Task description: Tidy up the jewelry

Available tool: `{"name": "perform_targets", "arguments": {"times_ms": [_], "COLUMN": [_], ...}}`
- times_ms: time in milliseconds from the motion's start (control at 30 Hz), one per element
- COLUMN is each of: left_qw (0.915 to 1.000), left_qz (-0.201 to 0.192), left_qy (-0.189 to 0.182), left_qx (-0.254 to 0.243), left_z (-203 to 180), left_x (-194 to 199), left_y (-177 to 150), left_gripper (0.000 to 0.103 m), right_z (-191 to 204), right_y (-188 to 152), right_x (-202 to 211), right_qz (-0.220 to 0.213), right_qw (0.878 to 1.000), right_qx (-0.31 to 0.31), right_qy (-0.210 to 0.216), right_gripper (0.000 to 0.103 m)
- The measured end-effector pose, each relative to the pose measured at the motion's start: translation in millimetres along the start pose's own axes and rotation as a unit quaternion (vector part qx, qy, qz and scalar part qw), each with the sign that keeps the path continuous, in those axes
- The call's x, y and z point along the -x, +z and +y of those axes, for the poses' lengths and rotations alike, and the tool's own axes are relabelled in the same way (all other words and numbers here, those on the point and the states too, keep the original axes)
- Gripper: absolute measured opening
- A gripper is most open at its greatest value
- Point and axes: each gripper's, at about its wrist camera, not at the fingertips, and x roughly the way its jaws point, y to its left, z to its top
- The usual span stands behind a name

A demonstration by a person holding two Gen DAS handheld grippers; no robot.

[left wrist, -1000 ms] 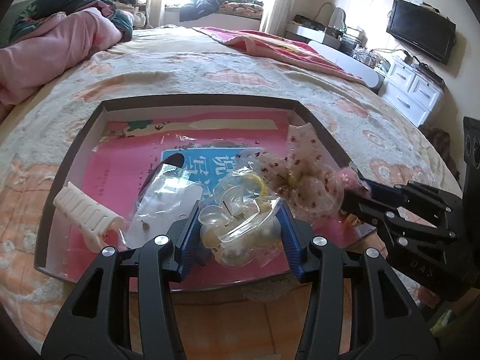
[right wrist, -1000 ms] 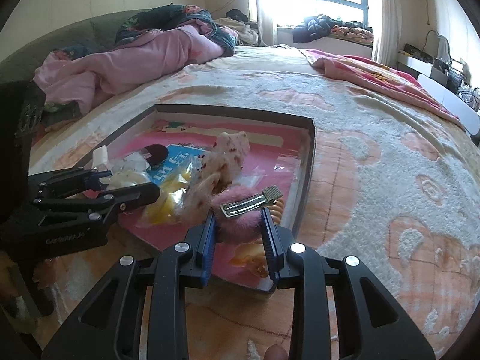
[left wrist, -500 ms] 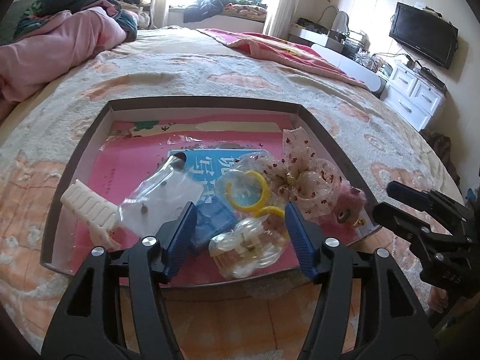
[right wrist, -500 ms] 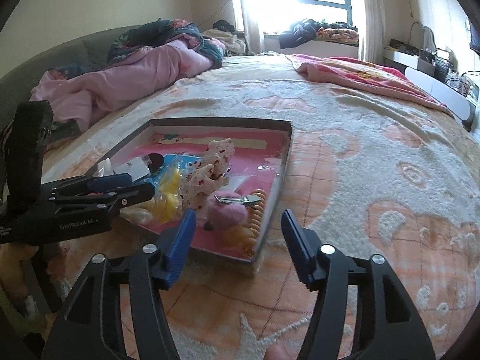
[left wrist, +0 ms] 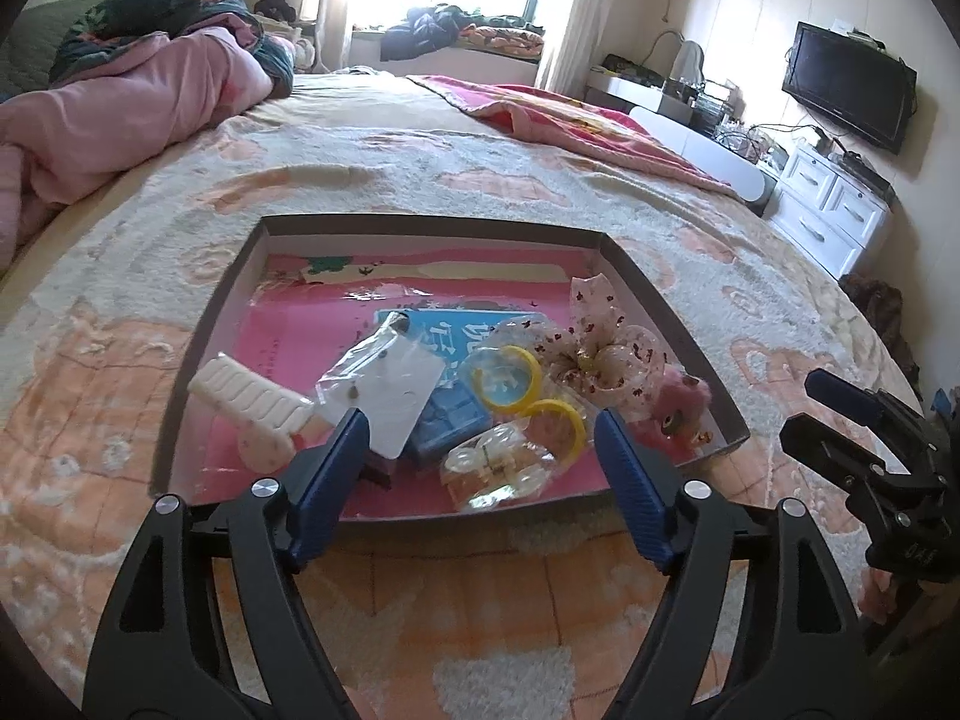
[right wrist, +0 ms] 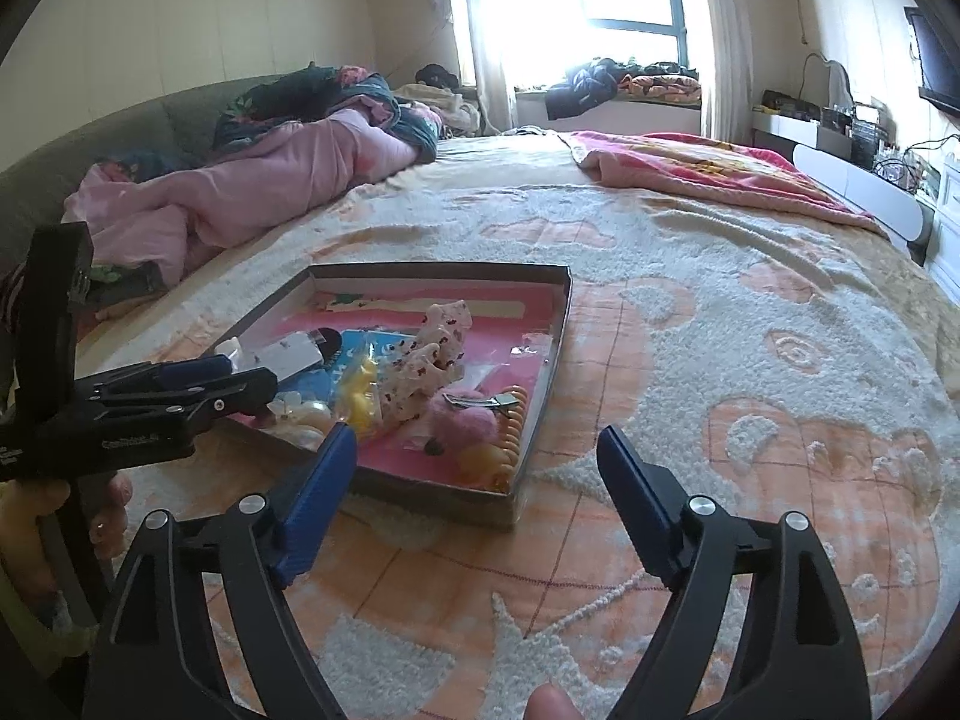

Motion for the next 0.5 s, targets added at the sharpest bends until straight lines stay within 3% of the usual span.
{"name": "perform_targets", "arguments": {"times_ms": [300,500], "left_qw": [0.9999,0.9994], "left_qz": [-0.005,-0.008], "left_qy": [0.010,0.023], "left_qx": [0.011,0.026], "left_z": [9,16], "left_x": [18,30], "left_y": [-6,-13], "left_gripper": [0.091,0.091], "right_z": [2,5], "right_y": [-2,-4], "right_x": [11,17], "right_qz": [-0.007,-0.011], "right_qw": [1.000,1.000], "right_qx": [-0.009,-0.008], "right_qy": [-0.005,-0.011], "right_gripper": [0.095,0.096]}}
